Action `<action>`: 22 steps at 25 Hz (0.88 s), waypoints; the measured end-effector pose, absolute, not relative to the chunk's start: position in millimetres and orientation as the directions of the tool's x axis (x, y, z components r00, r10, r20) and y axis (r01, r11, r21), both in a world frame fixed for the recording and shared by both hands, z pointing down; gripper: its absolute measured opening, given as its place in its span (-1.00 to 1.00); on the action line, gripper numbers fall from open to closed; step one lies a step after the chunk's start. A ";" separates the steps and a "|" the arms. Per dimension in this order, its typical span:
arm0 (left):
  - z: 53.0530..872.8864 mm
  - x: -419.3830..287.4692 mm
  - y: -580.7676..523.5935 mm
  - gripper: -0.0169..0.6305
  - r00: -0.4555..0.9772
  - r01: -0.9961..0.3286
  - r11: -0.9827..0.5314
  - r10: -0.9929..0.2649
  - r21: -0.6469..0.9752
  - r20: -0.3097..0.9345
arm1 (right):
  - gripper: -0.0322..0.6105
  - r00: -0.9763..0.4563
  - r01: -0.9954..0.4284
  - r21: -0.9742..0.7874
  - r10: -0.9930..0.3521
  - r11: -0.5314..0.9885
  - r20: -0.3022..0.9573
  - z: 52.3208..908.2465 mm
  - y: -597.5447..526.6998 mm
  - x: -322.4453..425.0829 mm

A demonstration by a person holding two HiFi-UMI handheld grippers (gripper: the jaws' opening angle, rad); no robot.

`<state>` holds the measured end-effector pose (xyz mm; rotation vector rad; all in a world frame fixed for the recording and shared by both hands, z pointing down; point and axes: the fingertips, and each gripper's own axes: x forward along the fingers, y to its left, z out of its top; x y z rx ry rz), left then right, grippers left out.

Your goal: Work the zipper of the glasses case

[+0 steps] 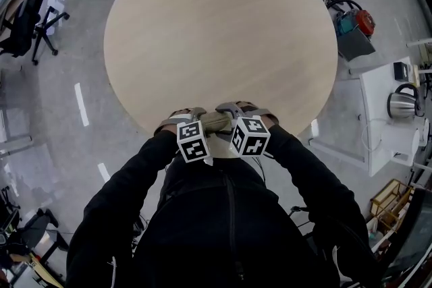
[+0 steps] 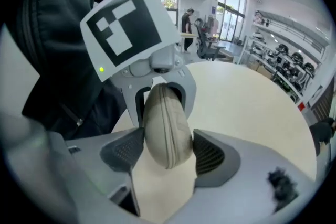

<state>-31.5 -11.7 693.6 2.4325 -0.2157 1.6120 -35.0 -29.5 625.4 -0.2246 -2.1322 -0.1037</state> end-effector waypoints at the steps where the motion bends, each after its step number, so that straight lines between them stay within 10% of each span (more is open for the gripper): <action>1: 690.2 -32.7 -12.1 0.12 0.417 -0.267 -0.955 0.006 0.129 0.909 | 0.04 -0.566 0.162 -0.006 0.098 0.987 0.819 619.2 -33.0 -35.8; 9: 592.3 -63.2 -55.1 0.09 0.731 -0.563 -0.649 -0.101 0.512 0.675 | 0.04 -0.844 -0.355 -0.219 -0.211 0.909 0.493 504.4 -111.0 10.6; 22: 342.5 -41.3 -37.5 0.10 0.976 0.197 -0.574 0.043 0.795 -0.211 | 0.02 -0.938 -0.318 -0.121 -0.294 0.940 0.182 330.9 -103.0 8.9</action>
